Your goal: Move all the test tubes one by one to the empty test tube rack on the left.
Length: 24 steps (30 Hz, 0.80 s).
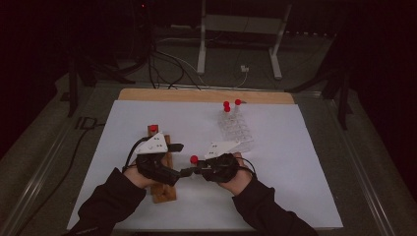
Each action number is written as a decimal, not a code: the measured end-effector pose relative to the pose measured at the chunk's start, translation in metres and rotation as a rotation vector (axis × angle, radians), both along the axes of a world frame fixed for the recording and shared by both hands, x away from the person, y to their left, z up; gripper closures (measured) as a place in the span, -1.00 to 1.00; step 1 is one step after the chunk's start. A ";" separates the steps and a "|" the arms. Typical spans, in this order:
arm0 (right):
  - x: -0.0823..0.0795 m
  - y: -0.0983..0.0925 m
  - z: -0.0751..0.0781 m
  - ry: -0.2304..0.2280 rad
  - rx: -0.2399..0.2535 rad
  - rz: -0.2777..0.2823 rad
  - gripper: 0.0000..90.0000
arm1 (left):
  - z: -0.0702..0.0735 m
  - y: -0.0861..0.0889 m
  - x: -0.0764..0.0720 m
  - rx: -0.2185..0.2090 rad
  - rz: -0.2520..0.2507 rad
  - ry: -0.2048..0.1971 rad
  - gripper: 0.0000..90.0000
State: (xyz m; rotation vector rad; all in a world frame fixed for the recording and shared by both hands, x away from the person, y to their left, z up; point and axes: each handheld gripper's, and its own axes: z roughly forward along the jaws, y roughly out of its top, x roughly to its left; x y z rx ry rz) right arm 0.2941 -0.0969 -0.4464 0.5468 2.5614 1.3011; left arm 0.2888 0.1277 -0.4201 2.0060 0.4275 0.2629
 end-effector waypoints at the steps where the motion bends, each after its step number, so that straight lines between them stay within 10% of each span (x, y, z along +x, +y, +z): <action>1: -0.001 0.000 0.000 0.002 0.003 0.004 0.66 | -0.001 -0.001 0.000 0.005 0.001 -0.004 -0.54; 7: -0.004 0.002 0.001 0.006 0.008 0.016 0.66 | -0.004 -0.004 0.001 0.017 -0.004 -0.016 -0.03; 24: -0.003 -0.002 0.001 0.002 0.011 0.004 0.66 | -0.006 -0.015 0.002 0.035 -0.019 -0.048 0.57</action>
